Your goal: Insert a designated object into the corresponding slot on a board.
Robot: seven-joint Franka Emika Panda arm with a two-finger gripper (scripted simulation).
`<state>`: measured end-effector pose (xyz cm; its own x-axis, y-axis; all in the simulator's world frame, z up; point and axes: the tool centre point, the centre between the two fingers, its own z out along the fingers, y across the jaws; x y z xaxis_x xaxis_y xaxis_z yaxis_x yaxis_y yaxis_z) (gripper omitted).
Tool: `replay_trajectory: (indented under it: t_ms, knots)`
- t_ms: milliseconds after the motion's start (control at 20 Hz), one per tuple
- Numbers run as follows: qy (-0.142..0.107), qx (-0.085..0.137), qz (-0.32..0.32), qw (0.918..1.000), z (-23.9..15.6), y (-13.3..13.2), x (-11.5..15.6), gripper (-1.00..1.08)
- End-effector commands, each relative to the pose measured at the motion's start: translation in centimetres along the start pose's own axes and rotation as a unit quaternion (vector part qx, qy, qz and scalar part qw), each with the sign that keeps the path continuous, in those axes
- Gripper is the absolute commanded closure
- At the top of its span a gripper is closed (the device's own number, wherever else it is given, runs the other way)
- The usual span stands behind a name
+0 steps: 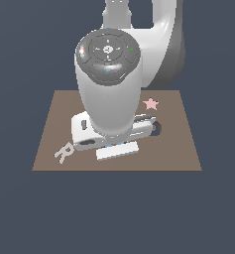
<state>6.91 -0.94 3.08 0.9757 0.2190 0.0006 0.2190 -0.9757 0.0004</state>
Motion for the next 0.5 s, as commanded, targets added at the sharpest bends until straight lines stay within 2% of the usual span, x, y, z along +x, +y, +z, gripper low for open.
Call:
replay_trajectory:
  t_ms: [0, 450]
  knots:
    - [0.000, 0.000, 0.013, 0.9999, 0.0, 0.0, -0.2, 1.08]
    - [0.000, 0.000, 0.101, 0.9948, -0.1, -0.5, -1.5, 1.08]
